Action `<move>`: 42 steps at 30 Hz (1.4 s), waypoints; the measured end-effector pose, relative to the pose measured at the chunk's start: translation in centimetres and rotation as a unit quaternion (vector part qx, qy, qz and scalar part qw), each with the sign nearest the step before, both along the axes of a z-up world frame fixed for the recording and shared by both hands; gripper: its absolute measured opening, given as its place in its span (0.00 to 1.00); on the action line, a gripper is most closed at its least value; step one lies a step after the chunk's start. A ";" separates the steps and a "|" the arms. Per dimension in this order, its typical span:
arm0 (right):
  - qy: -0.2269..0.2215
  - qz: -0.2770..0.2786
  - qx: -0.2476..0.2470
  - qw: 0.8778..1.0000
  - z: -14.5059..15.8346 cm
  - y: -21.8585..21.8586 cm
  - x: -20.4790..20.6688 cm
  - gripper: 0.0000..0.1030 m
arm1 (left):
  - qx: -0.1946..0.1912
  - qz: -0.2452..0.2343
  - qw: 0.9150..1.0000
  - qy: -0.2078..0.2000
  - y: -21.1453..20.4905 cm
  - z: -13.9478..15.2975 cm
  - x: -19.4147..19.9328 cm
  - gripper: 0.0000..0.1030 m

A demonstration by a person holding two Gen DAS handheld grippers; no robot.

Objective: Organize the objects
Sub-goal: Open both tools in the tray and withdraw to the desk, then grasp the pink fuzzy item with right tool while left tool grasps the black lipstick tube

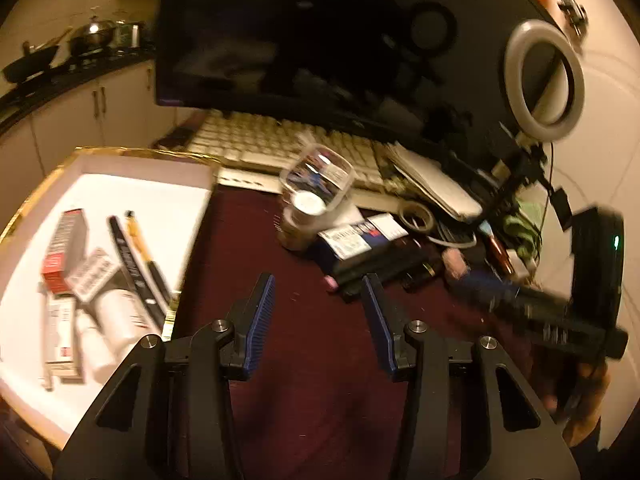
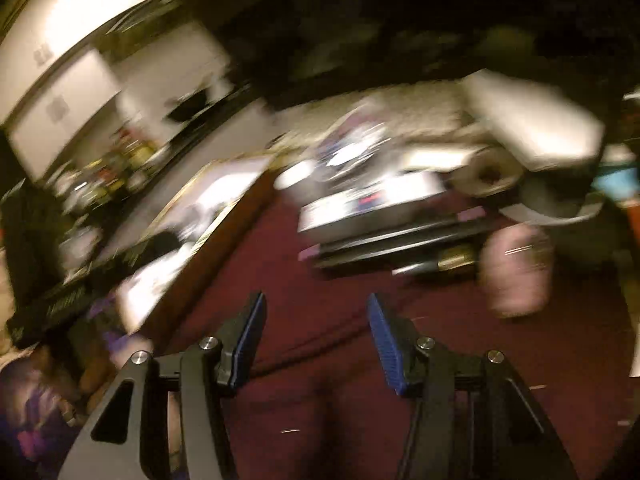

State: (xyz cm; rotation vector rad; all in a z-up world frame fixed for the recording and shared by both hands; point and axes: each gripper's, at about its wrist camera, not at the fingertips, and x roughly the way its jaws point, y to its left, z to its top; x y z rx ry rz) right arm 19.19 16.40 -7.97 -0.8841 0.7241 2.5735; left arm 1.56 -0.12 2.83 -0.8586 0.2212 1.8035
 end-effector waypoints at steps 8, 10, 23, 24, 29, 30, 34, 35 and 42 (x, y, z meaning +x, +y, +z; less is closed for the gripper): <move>-0.057 -0.105 0.053 0.991 -1.3 4.1 1.0 0.51 | -0.021 -0.037 0.999 0.010 2.2 -1.0 2.5 0.43; -0.069 -0.112 0.041 0.991 -2.4 4.9 1.0 0.51 | -0.023 -0.046 0.999 0.012 2.6 -1.1 2.9 0.44; -0.004 -0.131 -0.066 0.989 -4.0 7.6 4.2 0.27 | -0.081 -0.162 0.980 0.080 10.5 -3.0 8.1 0.44; -0.004 -0.129 -0.062 0.990 -3.9 7.6 4.2 0.27 | -0.083 -0.177 0.977 0.080 11.2 -3.2 8.5 0.44; 0.007 -0.129 -0.071 0.989 -3.9 7.9 5.0 0.27 | -0.100 -0.217 0.968 0.080 13.9 -4.1 9.3 0.43; 0.010 -0.131 -0.073 0.989 -3.9 7.9 5.2 0.27 | -0.098 -0.219 0.967 0.085 14.3 -4.0 9.3 0.43; 0.014 -0.128 -0.079 0.989 -4.2 7.8 5.3 0.27 | -0.116 -0.231 0.961 0.099 16.1 -4.7 9.3 0.44; 0.015 -0.127 -0.083 0.988 -4.3 7.8 5.3 0.27 | -0.119 -0.231 0.961 0.098 16.3 -4.9 9.2 0.43; 0.028 -0.131 -0.090 0.987 -4.2 8.1 5.9 0.27 | -0.110 -0.245 0.960 0.080 16.1 -5.0 9.6 0.43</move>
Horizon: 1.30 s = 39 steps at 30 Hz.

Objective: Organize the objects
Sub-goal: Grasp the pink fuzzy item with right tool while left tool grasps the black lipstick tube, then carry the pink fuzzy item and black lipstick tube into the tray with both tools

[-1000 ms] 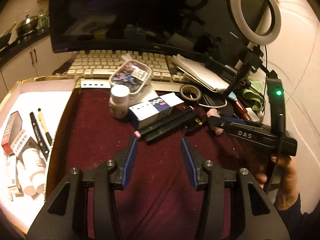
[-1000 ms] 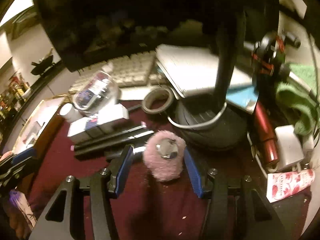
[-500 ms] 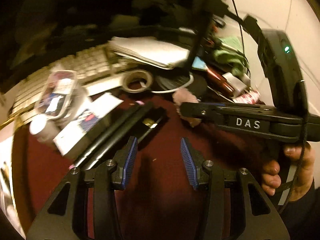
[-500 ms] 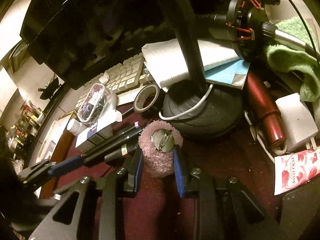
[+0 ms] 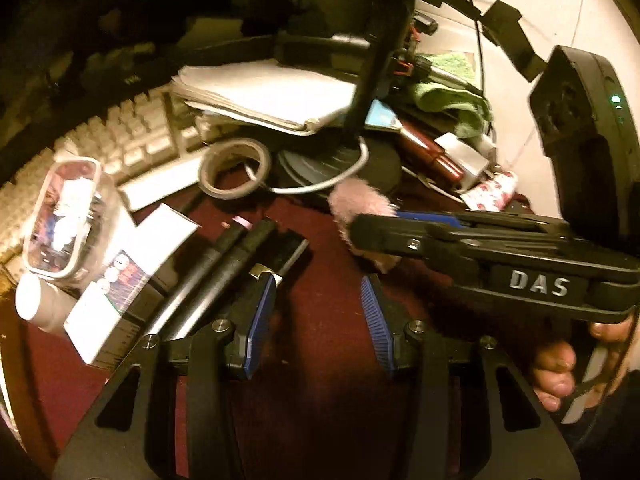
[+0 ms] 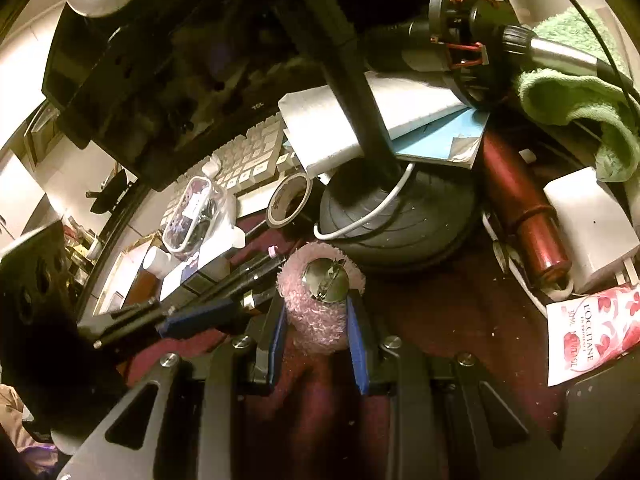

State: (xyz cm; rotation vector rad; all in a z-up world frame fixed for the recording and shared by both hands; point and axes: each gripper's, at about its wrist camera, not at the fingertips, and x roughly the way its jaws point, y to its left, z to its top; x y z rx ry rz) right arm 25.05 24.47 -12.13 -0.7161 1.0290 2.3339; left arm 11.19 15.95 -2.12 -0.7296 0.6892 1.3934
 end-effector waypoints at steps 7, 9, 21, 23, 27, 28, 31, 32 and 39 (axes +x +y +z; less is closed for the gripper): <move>0.001 0.000 -0.002 1.000 0.1 -0.1 -0.2 0.27 | -0.009 0.028 1.000 0.001 0.7 -0.3 -1.8 0.43; 0.001 -0.001 -0.002 1.000 0.1 -0.1 -0.2 0.27 | -0.011 0.022 1.000 -0.013 0.6 -0.3 -1.8 0.43; 0.003 -0.005 -0.006 1.000 0.0 0.2 0.1 0.27 | -0.037 0.054 0.997 -0.044 2.0 -1.4 -1.3 0.37; 0.001 -0.005 -0.006 1.000 0.0 0.2 0.1 0.27 | -0.035 0.063 0.997 -0.031 1.8 -1.4 -1.2 0.27; -0.004 -0.003 -0.002 1.000 -0.1 0.1 0.1 0.27 | -0.024 0.068 0.997 -0.030 0.1 -1.5 -0.8 0.17; -0.007 -0.002 0.000 1.000 -0.1 0.0 0.0 0.27 | -0.022 0.073 0.996 -0.038 -0.5 -1.5 -0.9 0.17; -0.006 0.004 0.006 1.000 0.2 -0.6 -0.1 0.27 | -0.016 0.092 0.992 -0.079 -2.8 -1.3 -1.2 0.17; -0.003 0.006 0.007 1.000 0.3 -0.8 -0.1 0.27 | -0.012 0.103 0.990 -0.090 -3.6 -1.3 -1.4 0.17; 0.008 0.039 0.028 0.999 2.0 -3.2 -1.6 0.27 | 0.062 0.180 0.965 -0.181 -10.8 0.4 -4.0 0.17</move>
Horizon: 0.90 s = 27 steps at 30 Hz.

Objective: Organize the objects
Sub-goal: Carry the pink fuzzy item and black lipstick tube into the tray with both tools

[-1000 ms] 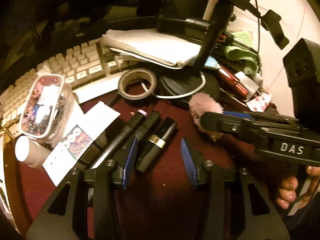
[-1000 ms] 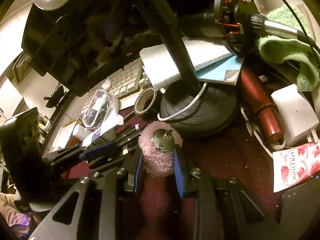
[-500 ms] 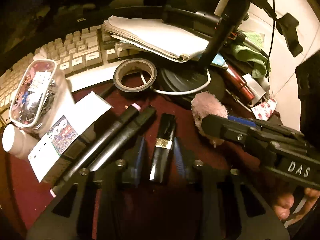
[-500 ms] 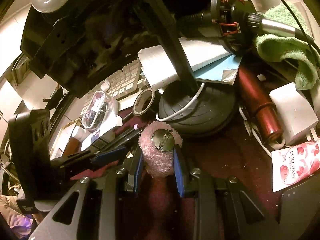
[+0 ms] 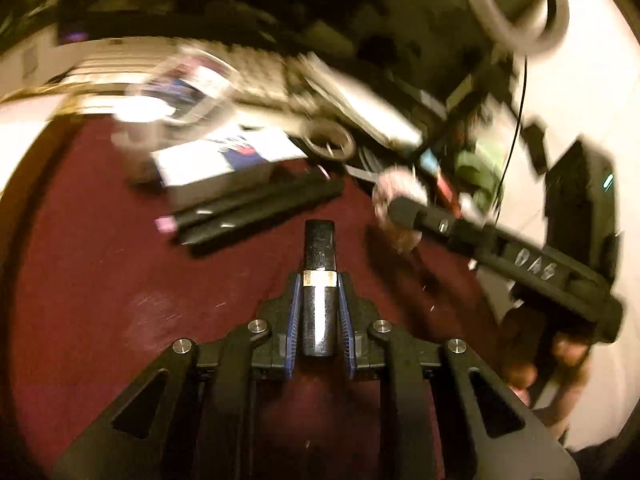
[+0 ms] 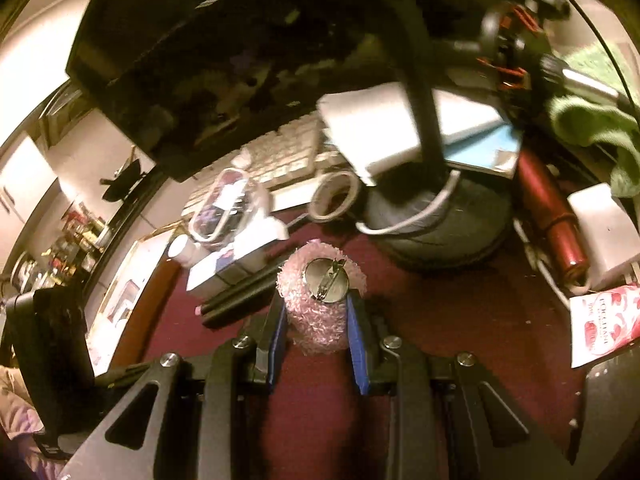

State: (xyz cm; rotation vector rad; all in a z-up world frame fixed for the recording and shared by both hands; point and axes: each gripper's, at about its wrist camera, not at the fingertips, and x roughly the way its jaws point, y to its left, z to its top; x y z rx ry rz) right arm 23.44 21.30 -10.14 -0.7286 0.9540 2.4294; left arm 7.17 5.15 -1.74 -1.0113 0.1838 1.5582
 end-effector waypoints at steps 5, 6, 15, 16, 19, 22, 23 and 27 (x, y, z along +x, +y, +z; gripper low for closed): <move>0.019 0.033 0.018 0.999 1.5 -2.9 -1.8 0.27 | 0.049 0.066 0.997 0.008 -4.4 2.7 -2.6 0.17; 0.024 0.048 0.023 0.998 2.0 -3.7 -2.5 0.27 | 0.057 0.077 0.995 0.003 -5.1 3.0 -3.3 0.17; 0.031 0.183 0.024 0.982 4.5 -10.7 -11.0 0.27 | 0.078 0.205 0.976 0.010 -11.3 4.5 -10.7 0.17; 0.025 0.194 0.026 0.980 4.7 -11.3 -12.2 0.27 | 0.076 0.230 0.970 0.012 -12.2 4.6 -11.6 0.17; 0.012 0.222 0.025 0.975 5.7 -12.6 -15.6 0.27 | 0.065 0.282 0.957 0.018 -14.5 4.7 -14.2 0.17; 0.006 0.251 0.026 0.968 6.5 -13.7 -18.9 0.27 | 0.042 0.337 0.940 0.034 -16.7 4.6 -16.8 0.17; 0.002 0.261 0.027 0.965 6.7 -14.0 -20.3 0.27 | 0.030 0.356 0.933 0.037 -17.4 4.4 -17.8 0.17; -0.024 0.269 0.030 0.962 5.7 -14.1 -25.6 0.27 | -0.005 0.390 0.921 0.017 -19.0 3.1 -20.9 0.17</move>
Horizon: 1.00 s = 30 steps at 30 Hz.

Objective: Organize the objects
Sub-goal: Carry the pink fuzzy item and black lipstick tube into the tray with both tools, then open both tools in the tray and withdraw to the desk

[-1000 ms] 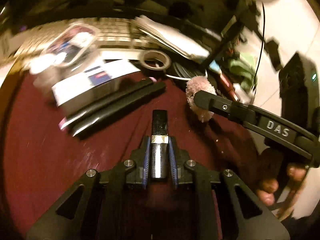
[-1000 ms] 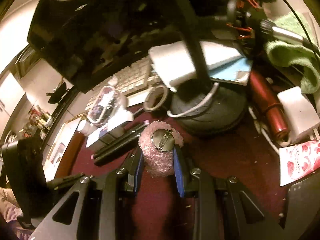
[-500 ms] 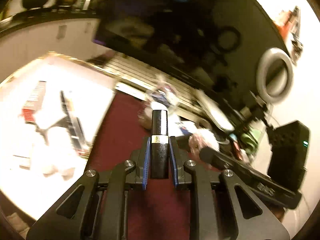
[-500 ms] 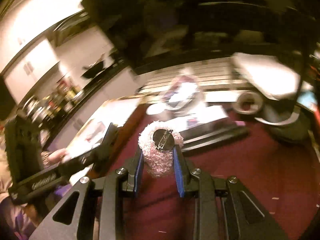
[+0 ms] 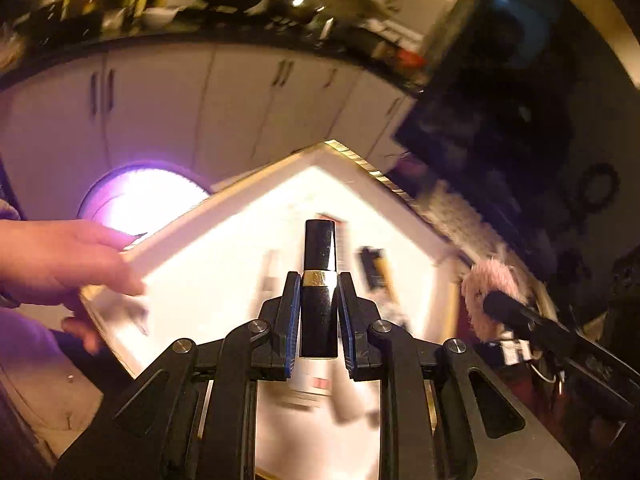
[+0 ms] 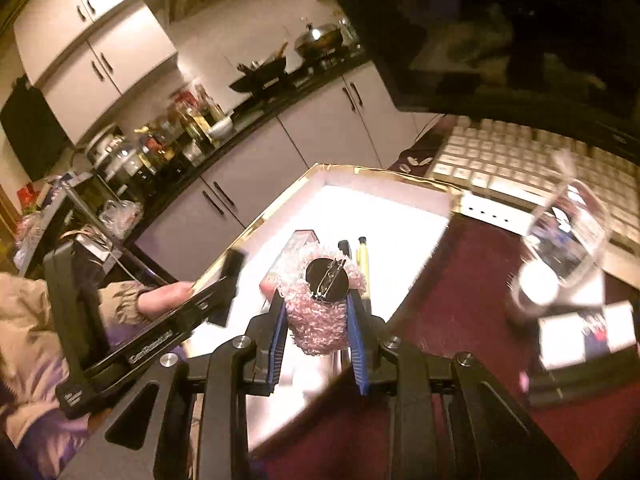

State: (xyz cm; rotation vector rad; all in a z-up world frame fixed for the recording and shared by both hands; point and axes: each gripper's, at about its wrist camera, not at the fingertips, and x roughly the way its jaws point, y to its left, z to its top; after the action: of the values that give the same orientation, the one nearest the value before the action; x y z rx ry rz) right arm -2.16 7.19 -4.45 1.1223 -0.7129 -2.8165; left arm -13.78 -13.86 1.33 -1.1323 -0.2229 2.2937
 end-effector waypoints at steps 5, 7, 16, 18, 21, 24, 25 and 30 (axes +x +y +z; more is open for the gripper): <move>-0.021 -0.018 0.064 0.998 -2.0 -0.7 -3.6 0.27 | -0.045 0.010 0.999 -0.011 -0.3 -1.4 -1.6 0.17; -0.018 -0.017 0.082 0.996 -2.4 -1.0 -4.1 0.27 | -0.054 0.005 0.998 -0.019 -0.3 -2.0 -2.0 0.17; -0.047 -0.027 0.124 0.991 -4.8 -1.4 -5.3 0.30 | -0.097 0.004 0.994 -0.047 0.4 -3.8 -3.1 0.17; -0.052 -0.026 0.124 0.991 -5.2 -1.5 -5.4 0.30 | -0.095 0.001 0.994 -0.048 0.5 -3.9 -3.0 0.17; -0.057 -0.015 0.129 0.990 -5.4 -1.9 -5.5 0.32 | -0.084 -0.001 0.995 -0.056 0.5 -4.1 -2.9 0.19; -0.059 -0.014 0.140 0.988 -5.4 -2.1 -5.5 0.34 | -0.071 -0.009 0.996 -0.057 0.6 -3.8 -2.6 0.37; -0.055 -0.011 0.132 0.990 -5.3 -2.0 -5.4 0.38 | -0.065 -0.008 0.997 -0.051 0.5 -3.6 -2.4 0.42; -0.018 0.001 0.116 0.993 -3.5 -2.0 -4.4 0.55 | -0.054 0.005 0.999 -0.003 -0.1 -1.7 -1.3 0.43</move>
State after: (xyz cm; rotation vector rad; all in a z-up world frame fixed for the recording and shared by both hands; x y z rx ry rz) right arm -6.53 5.17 -7.91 1.2064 -0.3909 -2.9436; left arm -15.09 -13.95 -0.35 -1.1930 -0.1092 2.3363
